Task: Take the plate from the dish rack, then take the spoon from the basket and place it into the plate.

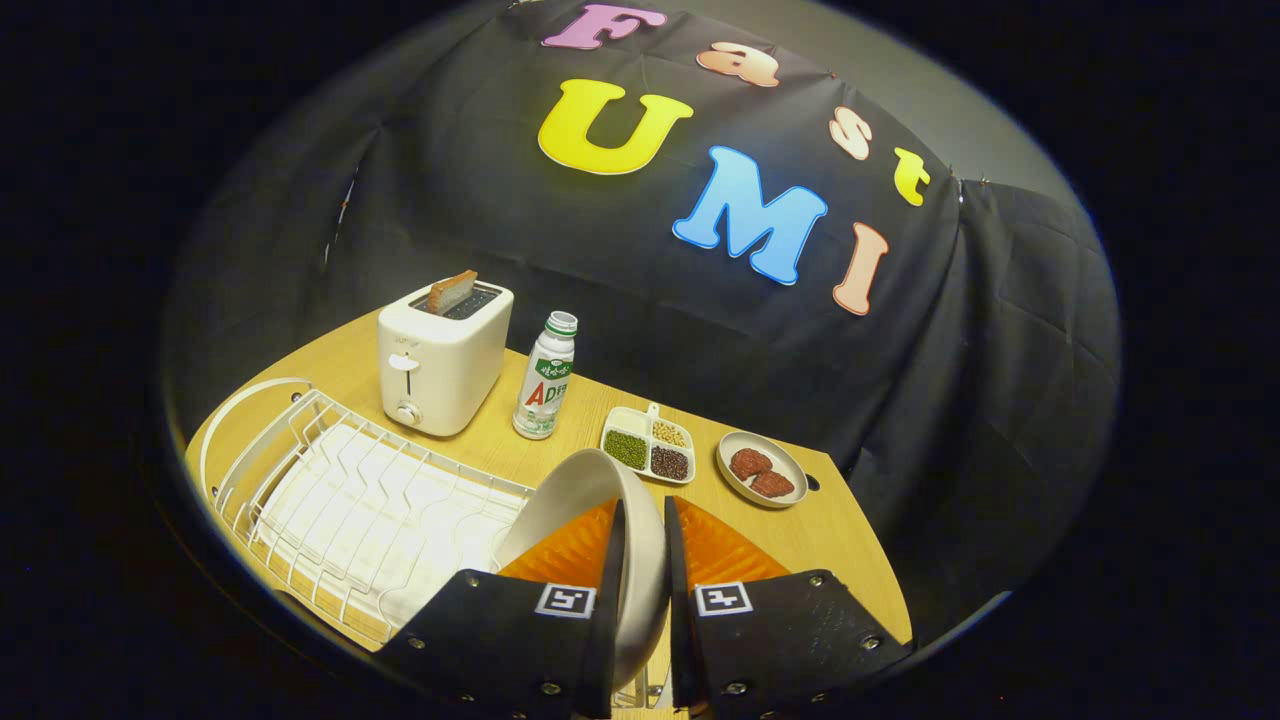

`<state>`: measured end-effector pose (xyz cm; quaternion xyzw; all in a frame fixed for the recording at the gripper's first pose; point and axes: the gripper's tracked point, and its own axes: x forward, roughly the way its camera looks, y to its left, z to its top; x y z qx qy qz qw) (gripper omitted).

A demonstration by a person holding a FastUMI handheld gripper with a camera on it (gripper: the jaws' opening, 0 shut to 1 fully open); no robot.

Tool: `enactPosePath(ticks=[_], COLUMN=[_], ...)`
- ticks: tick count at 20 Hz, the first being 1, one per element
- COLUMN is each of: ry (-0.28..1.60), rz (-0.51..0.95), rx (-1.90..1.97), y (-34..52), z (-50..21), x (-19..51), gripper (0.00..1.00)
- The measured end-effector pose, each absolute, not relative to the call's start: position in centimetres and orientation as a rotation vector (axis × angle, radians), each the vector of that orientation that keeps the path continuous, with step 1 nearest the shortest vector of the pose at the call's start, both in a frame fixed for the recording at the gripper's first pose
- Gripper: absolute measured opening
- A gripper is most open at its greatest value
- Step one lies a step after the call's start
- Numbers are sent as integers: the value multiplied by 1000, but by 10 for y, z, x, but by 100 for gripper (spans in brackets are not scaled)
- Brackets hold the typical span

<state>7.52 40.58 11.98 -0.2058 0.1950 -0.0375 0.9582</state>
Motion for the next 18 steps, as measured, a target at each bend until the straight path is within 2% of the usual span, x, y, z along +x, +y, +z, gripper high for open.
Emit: enactPosePath(ticks=[1,3,18], ry=[373,393,458], rz=[-74,-79,-208], rx=[-450,-565,-776], y=[408,411,418], z=[126,127,137], x=[81,82,77], gripper=[22,9,9])
